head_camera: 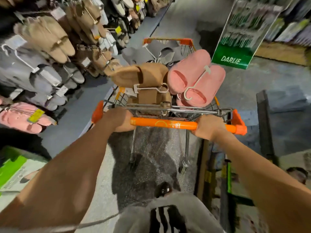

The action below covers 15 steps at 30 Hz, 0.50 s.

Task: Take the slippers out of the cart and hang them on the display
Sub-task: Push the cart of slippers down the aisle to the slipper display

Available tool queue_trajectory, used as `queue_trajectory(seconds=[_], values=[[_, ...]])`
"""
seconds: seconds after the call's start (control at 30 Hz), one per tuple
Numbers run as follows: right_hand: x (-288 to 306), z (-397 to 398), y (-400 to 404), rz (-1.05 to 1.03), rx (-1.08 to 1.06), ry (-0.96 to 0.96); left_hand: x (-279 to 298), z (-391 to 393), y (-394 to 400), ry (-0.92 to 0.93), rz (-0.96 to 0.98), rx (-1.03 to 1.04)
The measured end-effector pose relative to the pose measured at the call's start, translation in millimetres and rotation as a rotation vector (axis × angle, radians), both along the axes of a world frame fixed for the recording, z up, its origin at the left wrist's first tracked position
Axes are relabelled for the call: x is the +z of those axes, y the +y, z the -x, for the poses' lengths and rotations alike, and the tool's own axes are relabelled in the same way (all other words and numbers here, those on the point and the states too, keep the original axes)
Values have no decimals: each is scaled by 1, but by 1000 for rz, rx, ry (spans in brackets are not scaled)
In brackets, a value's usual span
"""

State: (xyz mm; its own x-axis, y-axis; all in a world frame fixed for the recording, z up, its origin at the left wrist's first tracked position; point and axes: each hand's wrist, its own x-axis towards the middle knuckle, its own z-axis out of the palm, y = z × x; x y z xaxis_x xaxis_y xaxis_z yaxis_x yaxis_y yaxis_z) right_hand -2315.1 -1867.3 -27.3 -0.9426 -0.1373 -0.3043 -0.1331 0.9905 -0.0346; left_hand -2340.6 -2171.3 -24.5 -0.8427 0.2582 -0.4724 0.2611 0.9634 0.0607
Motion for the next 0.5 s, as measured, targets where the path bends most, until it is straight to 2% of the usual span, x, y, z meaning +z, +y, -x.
queue_trajectory(seconds=[0.27,0.5], values=[[0,115,42,-57,-97,-75,-2,145,47,58,-3,-141],[1,207,66,-29,-296,-111,-4,275,83,21,-67,-259]])
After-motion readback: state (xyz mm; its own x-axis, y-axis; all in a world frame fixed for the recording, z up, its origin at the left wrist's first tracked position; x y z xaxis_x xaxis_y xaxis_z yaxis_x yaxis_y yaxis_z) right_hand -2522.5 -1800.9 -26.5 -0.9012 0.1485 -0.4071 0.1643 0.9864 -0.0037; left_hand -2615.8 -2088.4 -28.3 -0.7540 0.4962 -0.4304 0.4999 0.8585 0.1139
